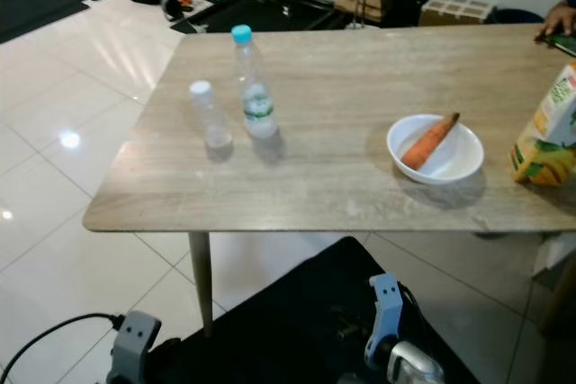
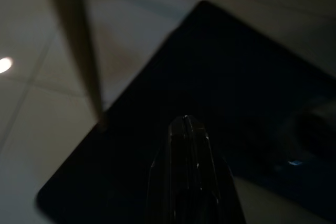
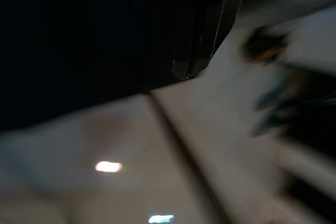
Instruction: Restocking fridge
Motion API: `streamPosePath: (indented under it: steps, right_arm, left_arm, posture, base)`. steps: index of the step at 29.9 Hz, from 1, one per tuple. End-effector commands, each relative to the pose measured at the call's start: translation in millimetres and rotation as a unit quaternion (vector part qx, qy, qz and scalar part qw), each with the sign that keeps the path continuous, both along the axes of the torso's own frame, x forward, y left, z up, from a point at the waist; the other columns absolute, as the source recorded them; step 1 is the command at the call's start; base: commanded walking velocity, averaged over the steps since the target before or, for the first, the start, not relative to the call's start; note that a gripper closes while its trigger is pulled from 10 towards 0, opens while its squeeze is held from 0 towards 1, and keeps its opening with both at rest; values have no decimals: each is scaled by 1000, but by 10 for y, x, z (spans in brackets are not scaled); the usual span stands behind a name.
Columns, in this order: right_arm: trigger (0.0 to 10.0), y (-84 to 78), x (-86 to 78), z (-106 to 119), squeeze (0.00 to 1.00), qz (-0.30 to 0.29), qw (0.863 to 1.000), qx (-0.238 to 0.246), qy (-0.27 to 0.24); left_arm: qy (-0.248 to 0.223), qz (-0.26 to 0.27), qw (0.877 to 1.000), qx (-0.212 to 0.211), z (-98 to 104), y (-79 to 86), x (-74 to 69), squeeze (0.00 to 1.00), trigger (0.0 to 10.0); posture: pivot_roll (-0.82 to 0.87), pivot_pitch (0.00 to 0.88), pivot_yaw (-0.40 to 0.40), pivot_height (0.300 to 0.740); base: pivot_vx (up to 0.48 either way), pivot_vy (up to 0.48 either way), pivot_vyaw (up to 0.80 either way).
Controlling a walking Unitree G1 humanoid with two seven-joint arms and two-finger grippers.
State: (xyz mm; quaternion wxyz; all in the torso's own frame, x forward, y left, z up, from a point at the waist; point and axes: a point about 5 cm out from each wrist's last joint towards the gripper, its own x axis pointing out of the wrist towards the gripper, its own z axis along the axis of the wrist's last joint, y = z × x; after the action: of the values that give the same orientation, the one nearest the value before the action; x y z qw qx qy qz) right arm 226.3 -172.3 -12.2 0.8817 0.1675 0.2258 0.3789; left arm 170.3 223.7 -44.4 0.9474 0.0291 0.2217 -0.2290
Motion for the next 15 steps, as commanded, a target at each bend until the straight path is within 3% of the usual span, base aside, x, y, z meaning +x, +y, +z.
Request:
streamPosePath:
  steps: [1, 3, 4, 7, 8, 10, 13, 15]
  right_arm:
    - [10000, 29, -21, 138, 0, 65, 997, 45, -2]
    - [10000, 38, -38, 300, 0, 122, 990, 77, -9]
    - [10000, 38, -38, 300, 0, 122, 990, 77, -9]
    - [10000, 54, -43, 677, 0, 193, 970, 145, -35]
    - [10000, 54, -43, 677, 0, 193, 970, 145, -35]
    - [10000, 74, -14, 955, 0, 211, 957, 188, -68]
    - [10000, 85, 6, 1091, 0, 216, 950, 205, -89]
    - [10000, 130, 97, 1444, 0, 215, 934, 245, -147]
  left_arm:
    - [-14, -38, 999, 7, 74, 116, -23, 0, 10000]
    - [-26, -67, 997, 1, 141, 165, 15, 0, 10000]
    - [-26, -67, 997, 1, 141, 165, 15, 0, 10000]
    - [-42, -99, 994, -13, 321, 339, 182, 0, 10000]
    - [-42, -99, 994, -13, 321, 339, 182, 0, 10000]
    - [-55, -94, 994, -29, 467, 464, 342, 0, 10000]
    - [-68, -88, 993, -41, 551, 524, 418, 0, 10000]
    - [-132, -76, 984, -88, 832, 663, 619, 0, 10000]
  posture:
    - [-128, 158, 48, 725]
    - [-124, 158, 45, 725]
    - [-124, 158, 45, 725]
    - [-127, 159, 44, 725]
    - [-127, 159, 44, 725]
    - [-134, 160, 46, 725]
    - [-135, 160, 47, 725]
    - [-139, 159, 48, 725]
  base:
    - [0, 0, 0]
    - [0, 0, 0]
    - [0, 0, 0]
    - [0, 0, 0]
    - [0, 0, 0]
    - [0, 0, 0]
    - [0, 0, 0]
    - [0, 0, 0]
